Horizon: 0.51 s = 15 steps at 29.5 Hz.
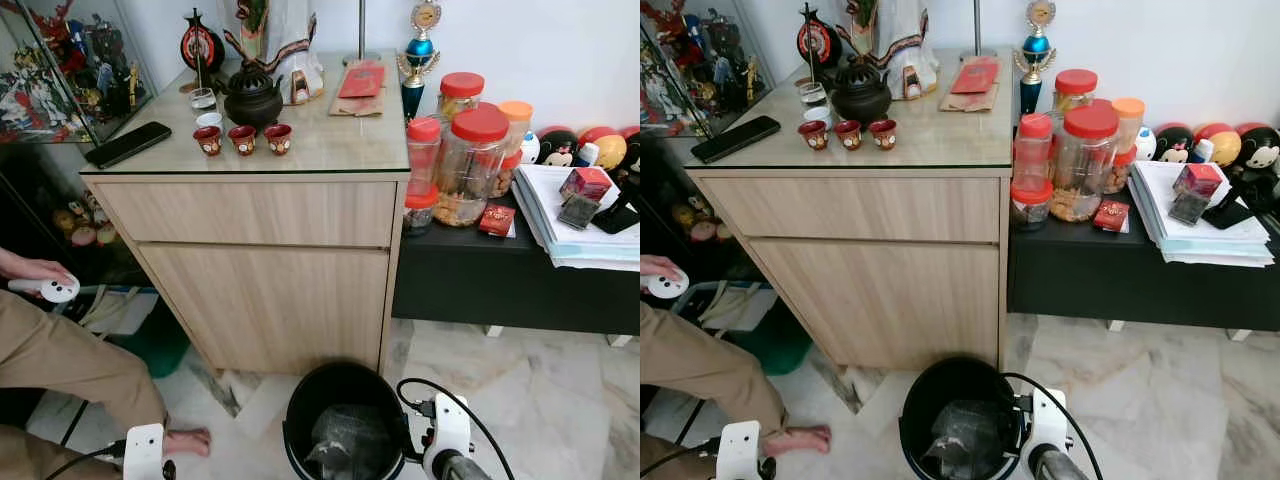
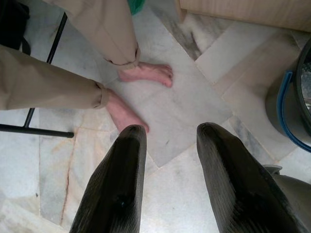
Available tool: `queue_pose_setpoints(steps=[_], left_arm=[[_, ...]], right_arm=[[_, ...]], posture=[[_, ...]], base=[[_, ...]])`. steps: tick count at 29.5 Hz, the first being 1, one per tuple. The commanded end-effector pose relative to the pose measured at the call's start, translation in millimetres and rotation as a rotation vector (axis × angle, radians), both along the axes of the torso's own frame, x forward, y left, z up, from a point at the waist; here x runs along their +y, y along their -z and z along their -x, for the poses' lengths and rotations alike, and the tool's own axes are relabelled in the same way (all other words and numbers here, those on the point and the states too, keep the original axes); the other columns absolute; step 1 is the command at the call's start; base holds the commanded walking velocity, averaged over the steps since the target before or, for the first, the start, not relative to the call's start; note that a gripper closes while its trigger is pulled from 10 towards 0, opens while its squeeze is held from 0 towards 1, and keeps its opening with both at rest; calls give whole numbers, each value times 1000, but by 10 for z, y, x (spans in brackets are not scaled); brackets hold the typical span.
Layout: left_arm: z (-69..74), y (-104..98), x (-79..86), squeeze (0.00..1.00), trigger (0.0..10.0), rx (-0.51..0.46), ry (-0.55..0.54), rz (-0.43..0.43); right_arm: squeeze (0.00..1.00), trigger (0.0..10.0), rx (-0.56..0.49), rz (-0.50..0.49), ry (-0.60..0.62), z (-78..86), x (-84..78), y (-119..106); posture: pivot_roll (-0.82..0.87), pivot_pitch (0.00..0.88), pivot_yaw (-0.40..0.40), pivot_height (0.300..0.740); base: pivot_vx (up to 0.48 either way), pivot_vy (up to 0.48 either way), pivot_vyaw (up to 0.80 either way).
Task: Picking trash to rubbish bin
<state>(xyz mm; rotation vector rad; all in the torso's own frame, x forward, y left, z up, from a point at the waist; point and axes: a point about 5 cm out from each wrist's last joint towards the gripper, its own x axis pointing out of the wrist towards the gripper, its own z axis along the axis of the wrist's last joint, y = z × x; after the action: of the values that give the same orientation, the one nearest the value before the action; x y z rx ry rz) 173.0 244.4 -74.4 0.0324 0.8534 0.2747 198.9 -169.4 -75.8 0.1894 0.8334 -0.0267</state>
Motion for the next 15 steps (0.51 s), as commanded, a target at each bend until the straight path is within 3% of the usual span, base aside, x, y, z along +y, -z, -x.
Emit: queue_pose_setpoints(steps=[1, 3, 15], left_arm=[[76, 31, 26, 0, 10000, 25, -17, 8], [77, 31, 26, 0, 10000, 25, -17, 8], [55, 23, 16, 0, 10000, 12, -19, 8]], right_arm=[[0, 10000, 20, 0, 16, 43, -4, 25], [0, 10000, 22, 1, 17, 47, -7, 27], [0, 10000, 16, -12, 49, 49, -32, 25]], posture=[[33, 0, 86, 740], [35, 0, 84, 740], [41, 0, 78, 740]], base=[[0, 0, 0], [0, 0, 0], [-273, 0, -74]])
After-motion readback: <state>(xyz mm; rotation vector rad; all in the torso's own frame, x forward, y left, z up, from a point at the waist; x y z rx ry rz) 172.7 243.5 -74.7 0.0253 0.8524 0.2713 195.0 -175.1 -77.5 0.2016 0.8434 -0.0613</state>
